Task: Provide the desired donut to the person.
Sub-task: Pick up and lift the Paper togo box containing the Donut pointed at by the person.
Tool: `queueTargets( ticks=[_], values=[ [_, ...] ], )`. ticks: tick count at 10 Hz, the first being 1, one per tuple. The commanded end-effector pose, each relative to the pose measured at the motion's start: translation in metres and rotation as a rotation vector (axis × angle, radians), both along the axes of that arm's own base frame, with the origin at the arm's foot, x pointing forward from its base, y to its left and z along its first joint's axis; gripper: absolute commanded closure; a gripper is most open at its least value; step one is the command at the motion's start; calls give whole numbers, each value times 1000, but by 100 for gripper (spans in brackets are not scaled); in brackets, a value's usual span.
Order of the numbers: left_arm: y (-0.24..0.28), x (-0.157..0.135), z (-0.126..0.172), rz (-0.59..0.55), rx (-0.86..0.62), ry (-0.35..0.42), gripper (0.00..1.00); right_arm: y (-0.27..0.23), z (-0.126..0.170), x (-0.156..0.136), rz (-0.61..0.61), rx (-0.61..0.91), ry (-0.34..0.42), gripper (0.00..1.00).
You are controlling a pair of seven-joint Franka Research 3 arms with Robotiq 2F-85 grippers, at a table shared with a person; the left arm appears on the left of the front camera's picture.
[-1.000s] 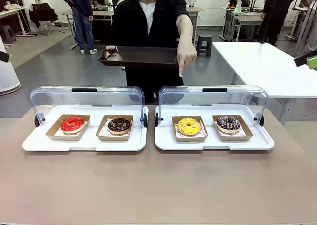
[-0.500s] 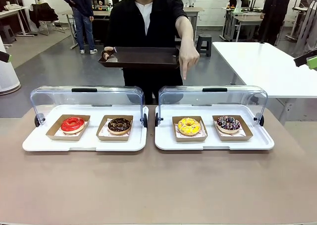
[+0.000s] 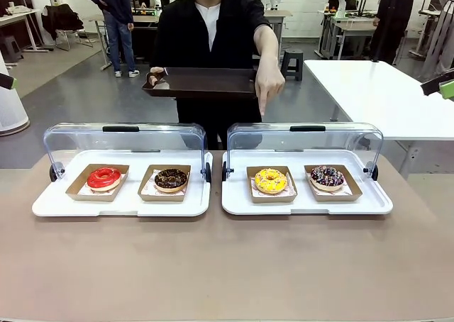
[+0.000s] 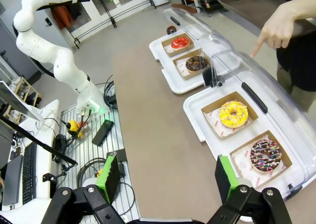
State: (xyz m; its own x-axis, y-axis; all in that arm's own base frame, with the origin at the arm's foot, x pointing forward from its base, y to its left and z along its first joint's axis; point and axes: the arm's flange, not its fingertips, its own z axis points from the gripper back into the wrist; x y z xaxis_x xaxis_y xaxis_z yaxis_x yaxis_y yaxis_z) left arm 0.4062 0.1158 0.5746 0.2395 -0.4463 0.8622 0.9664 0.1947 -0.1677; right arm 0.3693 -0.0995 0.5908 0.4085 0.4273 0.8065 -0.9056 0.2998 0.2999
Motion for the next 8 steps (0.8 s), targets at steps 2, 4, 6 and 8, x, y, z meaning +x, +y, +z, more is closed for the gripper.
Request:
queueTargets(
  ticks=[2, 4, 6, 8],
  values=[
    [0, 0, 1, 1, -11, -3, 0, 1, 0, 0, 4, 6, 0, 0],
    [0, 0, 1, 1, -11, -3, 0, 1, 0, 0, 4, 6, 0, 0],
    [0, 0, 1, 1, -11, -3, 0, 22, 7, 9, 31, -46, 11, 0],
    [0, 0, 1, 1, -11, -3, 0, 70, 21, 34, 49, -115, 48, 0]
  ],
)
